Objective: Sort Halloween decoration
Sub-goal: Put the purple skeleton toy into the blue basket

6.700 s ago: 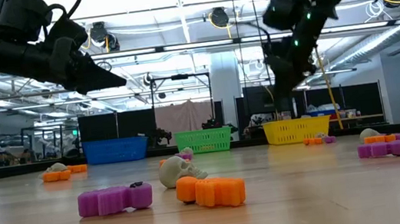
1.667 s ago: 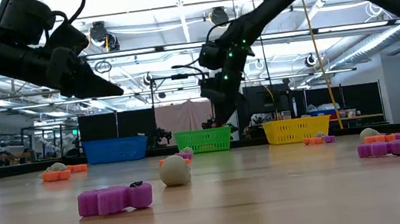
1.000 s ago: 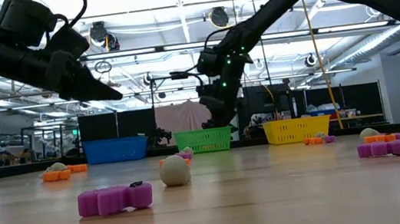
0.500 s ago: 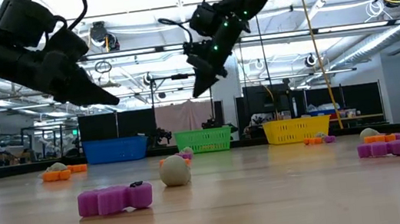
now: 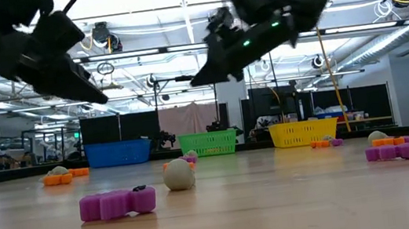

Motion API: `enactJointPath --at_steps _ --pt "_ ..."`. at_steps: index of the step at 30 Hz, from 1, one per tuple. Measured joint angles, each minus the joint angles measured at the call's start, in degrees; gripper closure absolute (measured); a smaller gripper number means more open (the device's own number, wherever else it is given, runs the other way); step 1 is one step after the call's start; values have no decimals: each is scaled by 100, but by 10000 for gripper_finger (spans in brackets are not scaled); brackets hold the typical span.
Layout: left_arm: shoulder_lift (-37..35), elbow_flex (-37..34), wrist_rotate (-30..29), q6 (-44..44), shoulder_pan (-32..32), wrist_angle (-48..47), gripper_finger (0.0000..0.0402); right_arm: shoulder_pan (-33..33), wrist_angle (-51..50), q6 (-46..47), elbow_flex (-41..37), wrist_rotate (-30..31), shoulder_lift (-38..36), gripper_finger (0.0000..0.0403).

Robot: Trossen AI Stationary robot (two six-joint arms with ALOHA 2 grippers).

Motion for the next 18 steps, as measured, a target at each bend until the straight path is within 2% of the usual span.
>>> enactJointPath --at_steps 4,8,13,18 --pt "2 586 -26 -237 -426 -1271 389 420 397 1 -800 494 -585 402" --pt "87 1112 -43 -757 -863 -2291 389 767 435 -77 -1188 811 -1098 402" --pt "457 1586 -43 -1459 -1532 -3034 389 1121 413 -284 -1374 874 -1364 403" --pt "1079 1972 -48 -1829 -2274 -3309 389 1361 317 -451 -1381 1149 -1369 403"
